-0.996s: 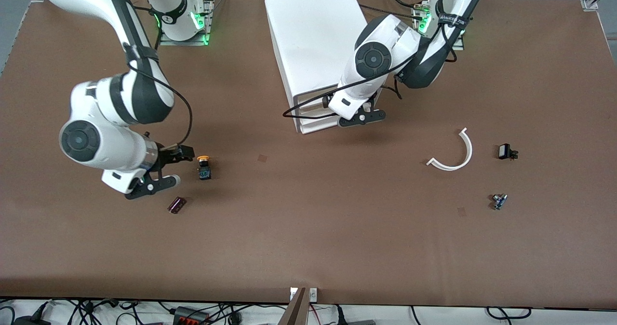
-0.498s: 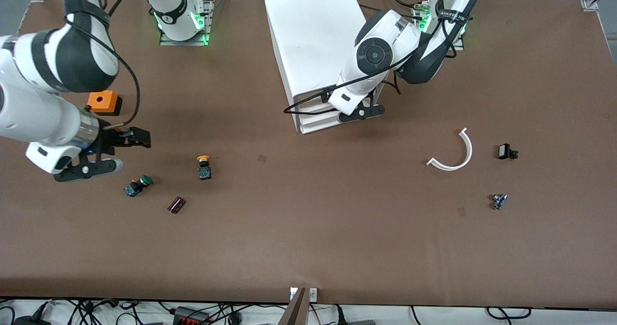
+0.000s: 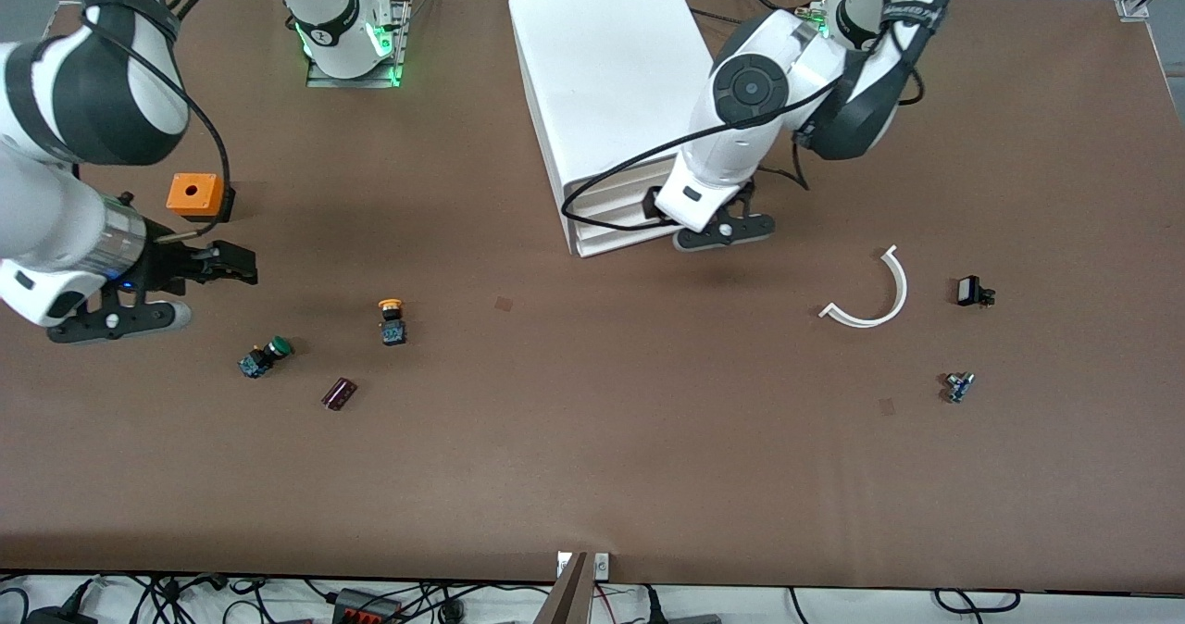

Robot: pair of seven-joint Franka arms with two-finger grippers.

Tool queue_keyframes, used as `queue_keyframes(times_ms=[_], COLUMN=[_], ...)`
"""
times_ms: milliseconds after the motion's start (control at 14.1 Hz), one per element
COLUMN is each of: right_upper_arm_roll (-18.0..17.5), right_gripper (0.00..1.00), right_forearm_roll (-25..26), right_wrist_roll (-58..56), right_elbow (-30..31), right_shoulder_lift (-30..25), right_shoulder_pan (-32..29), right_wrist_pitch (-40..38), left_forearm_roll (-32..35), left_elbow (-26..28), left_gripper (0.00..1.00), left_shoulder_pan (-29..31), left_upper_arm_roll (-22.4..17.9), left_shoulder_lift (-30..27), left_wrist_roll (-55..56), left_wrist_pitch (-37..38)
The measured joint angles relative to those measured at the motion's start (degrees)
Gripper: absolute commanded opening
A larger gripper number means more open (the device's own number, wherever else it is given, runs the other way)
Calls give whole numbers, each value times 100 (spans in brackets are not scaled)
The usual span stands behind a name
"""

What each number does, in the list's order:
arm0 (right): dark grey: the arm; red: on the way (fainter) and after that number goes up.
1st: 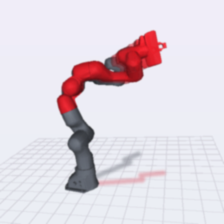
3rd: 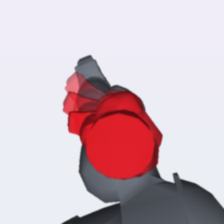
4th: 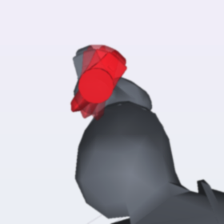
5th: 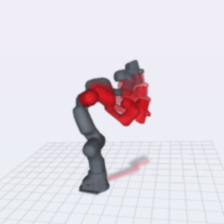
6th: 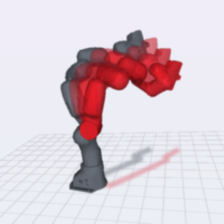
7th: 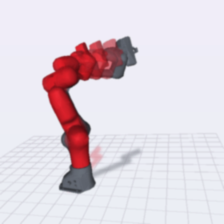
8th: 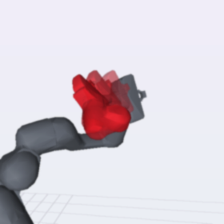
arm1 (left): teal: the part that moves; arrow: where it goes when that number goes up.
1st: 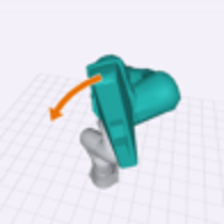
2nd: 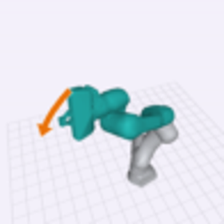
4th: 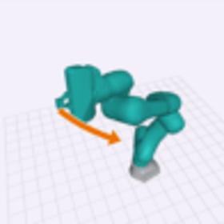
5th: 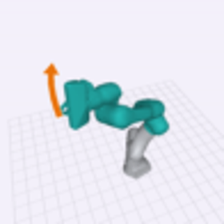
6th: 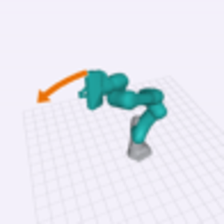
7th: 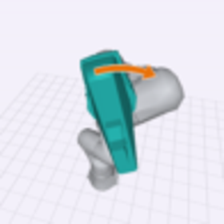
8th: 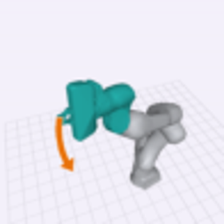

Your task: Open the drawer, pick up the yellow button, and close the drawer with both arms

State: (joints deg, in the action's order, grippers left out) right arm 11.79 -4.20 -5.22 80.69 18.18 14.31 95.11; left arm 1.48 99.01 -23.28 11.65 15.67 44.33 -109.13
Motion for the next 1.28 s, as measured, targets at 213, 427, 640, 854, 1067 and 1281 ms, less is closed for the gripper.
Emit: queue_keyframes(times_ms=[213,427,640,854,1067,1281], right_upper_arm_roll=[133,365,407,-278,-685,-783], right_gripper=[100,100,100,100,100,100], right_forearm_roll=[2,2,1,2,109,221], right_wrist_roll=[165,169,170,170,170,219], right_elbow=[-325,-393,-494,-588,-587,-540], right_shoulder_lift=[-74,-78,-105,-306,-448,-472], right_shoulder_pan=[1,-7,-241,-1076,-1483,-1480], right_wrist_pitch=[-130,-164,-294,-373,-429,-501], left_forearm_roll=[467,503,502,352,-95,-189], left_elbow=[-749,-1303,-1696,-1992,-1843,-1308], left_gripper=[100,100,100,100,100,100], left_shoulder_pan=[579,1360,2062,2544,2588,2605], left_upper_arm_roll=[-26,-39,-44,-107,-712,-1065], left_shoulder_lift=[-48,-99,-102,-185,-600,-1093], left_wrist_roll=[-1128,-2509,-3698,-4420,-5174,-5485], left_wrist_pitch=[733,1092,1370,1702,1875,1869])
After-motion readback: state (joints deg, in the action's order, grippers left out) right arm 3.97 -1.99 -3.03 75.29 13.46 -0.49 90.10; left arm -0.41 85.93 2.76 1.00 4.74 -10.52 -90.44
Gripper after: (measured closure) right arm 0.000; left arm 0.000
